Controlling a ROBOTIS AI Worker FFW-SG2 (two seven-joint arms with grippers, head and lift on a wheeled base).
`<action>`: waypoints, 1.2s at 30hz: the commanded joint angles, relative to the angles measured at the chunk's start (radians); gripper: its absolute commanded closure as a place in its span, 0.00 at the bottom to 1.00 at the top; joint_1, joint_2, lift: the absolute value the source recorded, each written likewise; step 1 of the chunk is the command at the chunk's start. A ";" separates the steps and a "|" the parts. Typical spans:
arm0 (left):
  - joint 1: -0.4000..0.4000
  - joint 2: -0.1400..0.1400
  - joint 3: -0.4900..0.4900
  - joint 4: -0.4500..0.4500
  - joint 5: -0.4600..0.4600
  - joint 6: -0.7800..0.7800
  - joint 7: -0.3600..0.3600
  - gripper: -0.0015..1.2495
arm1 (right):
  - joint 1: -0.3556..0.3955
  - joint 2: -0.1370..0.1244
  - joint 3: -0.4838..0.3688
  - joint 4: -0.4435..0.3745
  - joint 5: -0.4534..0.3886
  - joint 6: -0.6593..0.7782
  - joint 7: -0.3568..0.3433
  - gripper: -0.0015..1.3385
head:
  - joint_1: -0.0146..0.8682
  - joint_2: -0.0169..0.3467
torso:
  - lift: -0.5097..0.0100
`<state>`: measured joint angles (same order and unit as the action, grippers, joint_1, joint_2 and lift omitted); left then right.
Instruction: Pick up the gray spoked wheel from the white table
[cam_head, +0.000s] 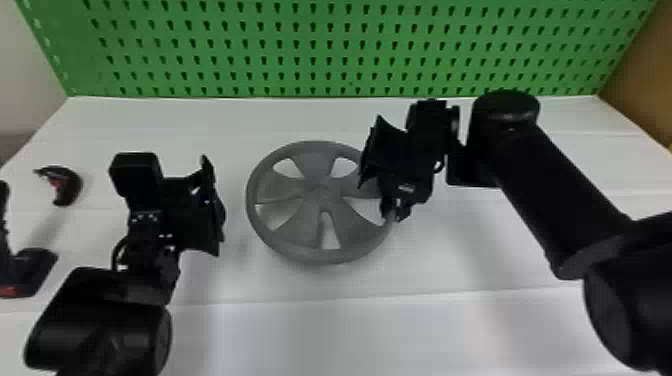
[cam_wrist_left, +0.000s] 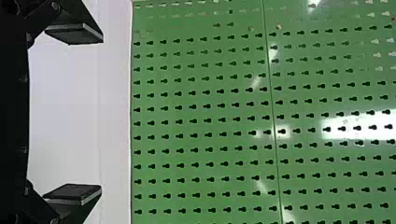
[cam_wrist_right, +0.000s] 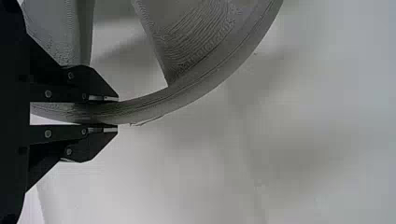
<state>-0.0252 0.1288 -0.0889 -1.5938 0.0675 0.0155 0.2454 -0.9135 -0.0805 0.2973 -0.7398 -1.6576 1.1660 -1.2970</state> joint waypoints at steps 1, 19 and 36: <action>-0.001 0.000 0.000 0.000 0.000 0.000 0.000 0.12 | 0.010 -0.002 0.002 -0.041 0.082 -0.008 0.009 0.90 | 0.88 0.05 | 0.80; 0.014 0.000 0.024 -0.020 0.003 0.000 0.000 0.12 | 0.165 -0.025 -0.110 -0.360 0.708 -0.160 0.553 0.90 | 0.88 0.05 | 0.80; 0.019 0.000 0.041 -0.041 0.009 0.000 0.000 0.12 | 0.380 -0.024 -0.090 -0.572 1.230 -0.575 1.053 0.90 | 0.88 0.05 | 0.80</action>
<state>-0.0064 0.1288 -0.0507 -1.6306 0.0731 0.0153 0.2454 -0.6025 -0.1060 0.1959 -1.2736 -0.5346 0.7563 -0.2560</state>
